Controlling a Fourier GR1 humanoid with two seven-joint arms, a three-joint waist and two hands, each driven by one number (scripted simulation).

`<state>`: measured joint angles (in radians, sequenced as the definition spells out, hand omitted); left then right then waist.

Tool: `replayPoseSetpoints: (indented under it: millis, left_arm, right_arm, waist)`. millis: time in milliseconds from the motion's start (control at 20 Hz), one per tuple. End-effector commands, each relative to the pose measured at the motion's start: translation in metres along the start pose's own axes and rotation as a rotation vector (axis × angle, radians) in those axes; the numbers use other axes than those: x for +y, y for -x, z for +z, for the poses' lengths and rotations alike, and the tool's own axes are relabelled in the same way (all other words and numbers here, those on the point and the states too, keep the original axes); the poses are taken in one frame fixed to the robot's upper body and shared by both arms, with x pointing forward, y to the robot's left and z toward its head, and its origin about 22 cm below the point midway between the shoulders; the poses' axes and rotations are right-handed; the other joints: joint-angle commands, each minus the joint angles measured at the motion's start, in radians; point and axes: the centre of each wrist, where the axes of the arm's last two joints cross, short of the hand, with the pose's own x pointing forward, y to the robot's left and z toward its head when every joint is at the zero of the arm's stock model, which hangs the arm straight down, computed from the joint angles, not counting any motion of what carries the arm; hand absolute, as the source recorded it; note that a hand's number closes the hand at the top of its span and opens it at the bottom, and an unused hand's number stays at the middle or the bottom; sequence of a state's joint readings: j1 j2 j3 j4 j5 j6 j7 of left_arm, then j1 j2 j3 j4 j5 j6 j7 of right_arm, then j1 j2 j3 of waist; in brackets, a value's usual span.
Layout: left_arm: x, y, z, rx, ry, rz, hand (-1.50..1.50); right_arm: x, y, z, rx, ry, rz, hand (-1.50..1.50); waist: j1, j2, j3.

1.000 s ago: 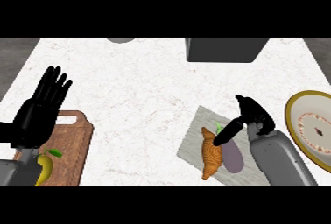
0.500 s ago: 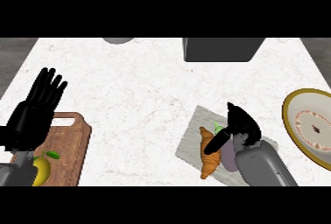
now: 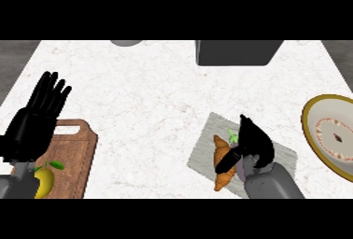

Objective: Pick the croissant from the placemat and place it in the bowl

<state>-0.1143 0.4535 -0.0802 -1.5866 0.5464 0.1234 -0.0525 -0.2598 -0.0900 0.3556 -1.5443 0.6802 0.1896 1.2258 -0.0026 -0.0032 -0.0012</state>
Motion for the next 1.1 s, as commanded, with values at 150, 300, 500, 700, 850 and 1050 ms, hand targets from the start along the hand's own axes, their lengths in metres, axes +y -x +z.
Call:
replayPoseSetpoints:
  millis: [150,300,500,700,850,1050]
  left_arm:
    - [-0.027,0.005,-0.002,-0.001,0.006,0.012,0.00]
    - [-0.008,0.017,-0.006,0.009,-0.003,0.014,0.00]
    - [0.013,0.010,0.003,-0.006,0.022,0.004,0.00]
    - [-0.001,0.012,-0.001,-0.013,0.013,-0.009,0.00]
    - [-0.010,-0.006,-0.017,-0.003,0.005,0.000,0.00]
    - [0.015,0.004,-0.006,-0.013,-0.005,-0.002,0.00]
  right_arm:
    - [0.001,0.010,-0.009,0.200,-0.043,0.074,-1.50]
    - [0.015,-0.010,0.006,0.215,-0.054,0.086,-1.50]
    - [0.015,0.008,-0.018,0.225,-0.069,0.075,-1.50]
    - [0.028,-0.003,-0.024,0.256,-0.089,0.083,-1.50]
    - [0.018,0.004,-0.025,0.193,-0.101,0.189,1.50]
    - [0.023,0.010,-0.033,0.153,-0.083,0.274,1.50]
  waist:
    - [-0.003,0.002,0.001]
    - [-0.003,0.004,0.000]
    - [0.004,0.003,0.001]
    - [0.007,0.004,0.001]
    - [-0.001,0.003,0.001]
    - [0.004,0.003,0.000]
